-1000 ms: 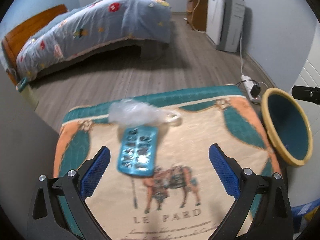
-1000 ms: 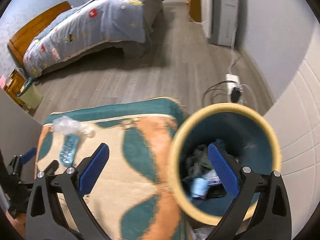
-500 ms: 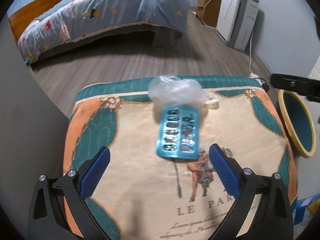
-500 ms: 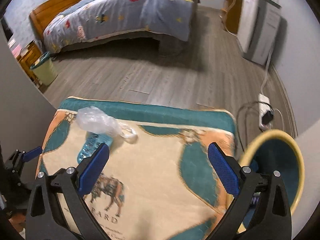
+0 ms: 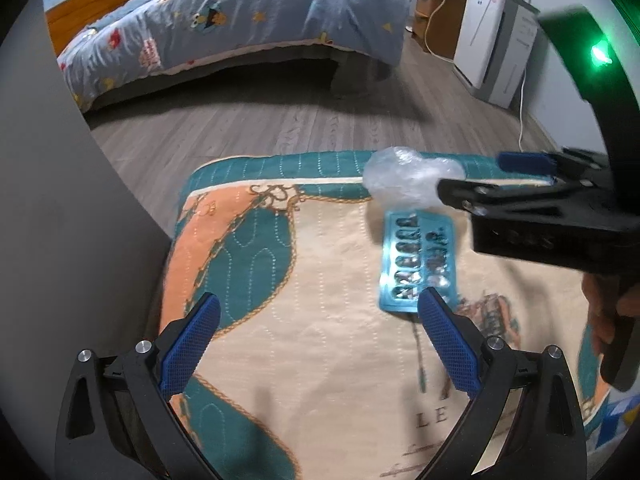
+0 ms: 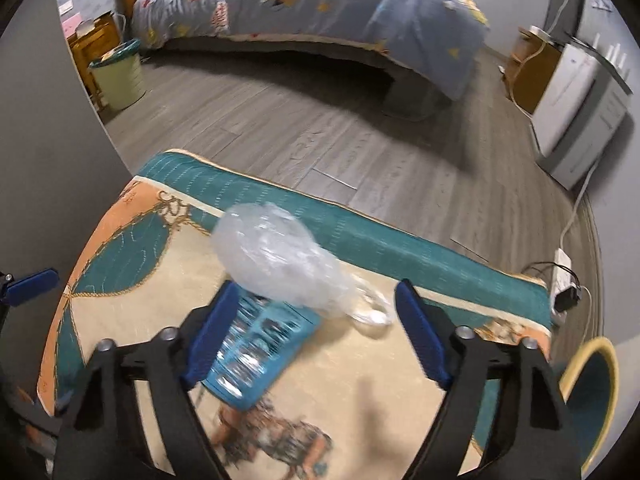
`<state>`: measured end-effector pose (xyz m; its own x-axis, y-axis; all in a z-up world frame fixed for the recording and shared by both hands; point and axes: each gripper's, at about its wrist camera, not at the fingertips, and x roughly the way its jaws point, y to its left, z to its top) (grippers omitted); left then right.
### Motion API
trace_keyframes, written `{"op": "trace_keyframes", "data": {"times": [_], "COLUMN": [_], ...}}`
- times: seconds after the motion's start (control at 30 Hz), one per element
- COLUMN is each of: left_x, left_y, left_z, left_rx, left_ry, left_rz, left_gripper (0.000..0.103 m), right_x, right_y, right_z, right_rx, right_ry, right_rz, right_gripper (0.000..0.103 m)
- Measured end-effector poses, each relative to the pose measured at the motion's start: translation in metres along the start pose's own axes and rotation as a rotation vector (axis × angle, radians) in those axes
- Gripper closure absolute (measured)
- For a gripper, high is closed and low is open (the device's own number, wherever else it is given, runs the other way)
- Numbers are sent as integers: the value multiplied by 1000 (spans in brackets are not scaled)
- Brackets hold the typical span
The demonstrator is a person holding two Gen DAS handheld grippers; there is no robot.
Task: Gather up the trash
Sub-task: 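Move both tools back over the cushion toward the plastic bag and blister pack, then grasp the clear plastic bag with the right tool while the left tool grasps the blue blister pack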
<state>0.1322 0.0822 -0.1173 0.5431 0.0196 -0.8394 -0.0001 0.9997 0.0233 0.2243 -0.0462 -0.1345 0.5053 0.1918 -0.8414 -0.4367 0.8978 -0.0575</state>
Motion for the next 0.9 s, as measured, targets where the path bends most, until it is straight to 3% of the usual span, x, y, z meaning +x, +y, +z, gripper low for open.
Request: {"op": "trace_keyframes", "data": {"times": [0.1, 0.17, 0.23, 0.37, 0.53, 0.67, 0.8, 0.83, 0.9], "left_x": [4, 6, 10, 18, 39, 55, 75, 78, 80], "left_y": [4, 5, 4, -8, -31, -51, -64, -65, -69], "left_z": [-1, -1, -1, -2, 4, 5, 1, 0, 1], "left_rx": [24, 25, 35, 89, 66, 81, 104, 107, 127], "left_ry": [2, 1, -1, -10, -3, 3, 41, 44, 32], "left_rz": [14, 9, 5, 3, -67, -119, -110, -107, -91], "left_gripper": [5, 5, 5, 5, 5, 5, 5, 5, 5], "right_x": [9, 14, 16, -3, -34, -34, -22, -18, -10], "right_y": [7, 7, 3, -12, -39, -66, -80, -81, -79], "right_z": [5, 4, 2, 1, 0, -11, -28, -33, -43], "right_rx": [-11, -13, -6, 24, 91, 149, 135, 122, 90], "right_ry": [-1, 10, 26, 2, -44, 35, 107, 128, 162], "right_rz": [-2, 5, 25, 54, 72, 12, -20, -19, -9], "right_gripper": [37, 61, 79, 87, 90, 90, 89, 86, 65]}}
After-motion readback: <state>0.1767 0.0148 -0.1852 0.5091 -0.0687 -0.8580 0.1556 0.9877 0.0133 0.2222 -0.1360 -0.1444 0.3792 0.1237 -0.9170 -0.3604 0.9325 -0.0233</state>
